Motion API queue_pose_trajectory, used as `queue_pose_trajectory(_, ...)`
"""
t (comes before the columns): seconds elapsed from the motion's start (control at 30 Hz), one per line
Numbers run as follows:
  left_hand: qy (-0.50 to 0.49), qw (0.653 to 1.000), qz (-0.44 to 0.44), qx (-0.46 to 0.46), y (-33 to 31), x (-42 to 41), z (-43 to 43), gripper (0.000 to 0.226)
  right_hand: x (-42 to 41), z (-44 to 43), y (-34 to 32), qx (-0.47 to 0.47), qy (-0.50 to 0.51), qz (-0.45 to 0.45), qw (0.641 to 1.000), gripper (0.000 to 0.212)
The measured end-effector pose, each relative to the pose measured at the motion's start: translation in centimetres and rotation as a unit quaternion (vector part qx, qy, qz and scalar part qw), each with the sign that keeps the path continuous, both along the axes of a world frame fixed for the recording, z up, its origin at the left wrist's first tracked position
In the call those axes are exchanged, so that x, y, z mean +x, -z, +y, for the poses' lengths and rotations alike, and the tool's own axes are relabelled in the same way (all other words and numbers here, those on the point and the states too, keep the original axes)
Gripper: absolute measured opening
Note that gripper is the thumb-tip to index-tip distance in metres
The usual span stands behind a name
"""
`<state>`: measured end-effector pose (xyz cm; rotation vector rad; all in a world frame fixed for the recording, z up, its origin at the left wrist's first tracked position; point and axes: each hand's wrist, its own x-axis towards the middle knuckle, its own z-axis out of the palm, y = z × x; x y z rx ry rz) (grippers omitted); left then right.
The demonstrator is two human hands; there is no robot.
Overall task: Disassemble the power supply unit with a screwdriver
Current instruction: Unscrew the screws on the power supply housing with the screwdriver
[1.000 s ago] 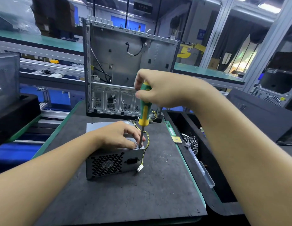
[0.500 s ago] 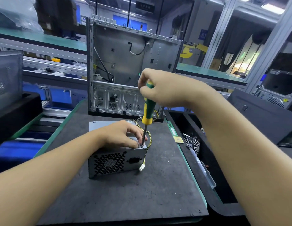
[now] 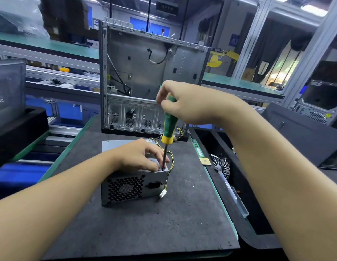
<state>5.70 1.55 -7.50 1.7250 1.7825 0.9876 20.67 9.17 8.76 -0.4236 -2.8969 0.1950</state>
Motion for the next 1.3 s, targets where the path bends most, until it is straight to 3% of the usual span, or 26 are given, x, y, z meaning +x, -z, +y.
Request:
queue_pose_trajectory(0.13, -0.003, 0.999, -0.032, -0.006, 0.1, 0.2, 0.0, 0.019, -0.2, 0.0, 0.2, 0.002, 0.018, -0.013, 1.000, 0.018)
queue_pose_trajectory(0.27, 0.002, 1.000, -0.025, 0.002, 0.1, 0.1, -0.1, 0.021, -0.6, 0.1, 0.3, 0.063, 0.035, 0.046, 0.996, 0.042)
queue_pose_trajectory(0.37, 0.019, 1.000, -0.013, 0.011, -0.2, 0.3, -0.3, 0.035, -0.7, 0.1, 0.3, 0.064, 0.012, 0.048, 0.997, 0.030)
queue_pose_trajectory(0.57, 0.003, 1.000, 0.006, 0.009, 0.0, 0.1, 0.0, 0.020, -0.3, -0.7, -0.2, 0.018, 0.001, -0.003, 1.000, 0.024)
queue_pose_trajectory(0.77, 0.002, 1.000, 0.003, 0.009, -0.4, 0.4, -0.1, 0.030, -0.6, 0.0, 0.3, 0.117, 0.060, 0.023, 0.991, 0.037)
queue_pose_trajectory(0.9, 0.001, 1.000, -0.002, 0.007, -0.3, 0.4, -0.1, 0.025, -0.3, -0.1, 0.1, 0.043, 0.002, 0.010, 0.999, 0.015)
queue_pose_trajectory(1.03, -0.001, 1.000, -0.011, 0.001, -0.1, 0.3, 0.0, 0.023, 0.1, -0.2, -0.3, 0.000, -0.001, -0.010, 1.000, 0.017)
queue_pose_trajectory(1.2, 0.021, 1.000, -0.001, 0.014, -0.3, 0.4, -0.2, 0.032, -0.6, 0.1, 0.7, 0.086, 0.062, 0.016, 0.994, 0.034)
queue_pose_trajectory(1.3, 0.016, 1.000, 0.003, 0.005, -0.2, 0.2, -0.1, 0.023, -0.4, 0.0, 0.6, 0.042, 0.004, 0.036, 0.998, 0.015)
